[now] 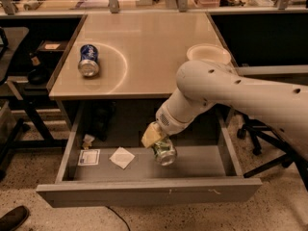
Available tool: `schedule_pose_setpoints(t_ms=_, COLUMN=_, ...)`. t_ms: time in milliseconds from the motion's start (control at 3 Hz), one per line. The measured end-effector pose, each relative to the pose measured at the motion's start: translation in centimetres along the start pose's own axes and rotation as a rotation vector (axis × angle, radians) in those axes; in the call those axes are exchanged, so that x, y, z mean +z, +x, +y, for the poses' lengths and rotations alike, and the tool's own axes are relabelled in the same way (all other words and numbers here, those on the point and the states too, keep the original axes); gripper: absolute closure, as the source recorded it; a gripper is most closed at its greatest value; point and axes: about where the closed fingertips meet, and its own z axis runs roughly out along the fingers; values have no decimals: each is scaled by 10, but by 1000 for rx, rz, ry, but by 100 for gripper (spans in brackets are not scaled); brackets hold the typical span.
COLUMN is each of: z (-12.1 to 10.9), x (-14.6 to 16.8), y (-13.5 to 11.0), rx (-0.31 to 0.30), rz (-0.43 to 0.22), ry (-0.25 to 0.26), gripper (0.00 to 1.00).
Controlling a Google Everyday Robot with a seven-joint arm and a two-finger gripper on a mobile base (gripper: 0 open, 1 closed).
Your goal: Place green can into top drawer
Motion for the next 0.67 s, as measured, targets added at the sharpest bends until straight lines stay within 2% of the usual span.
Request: schedule_pose_setpoints(t_ms=667, z=-5, x=38, y=-6, rx=-24, rz=-39, ry=18, gripper=100)
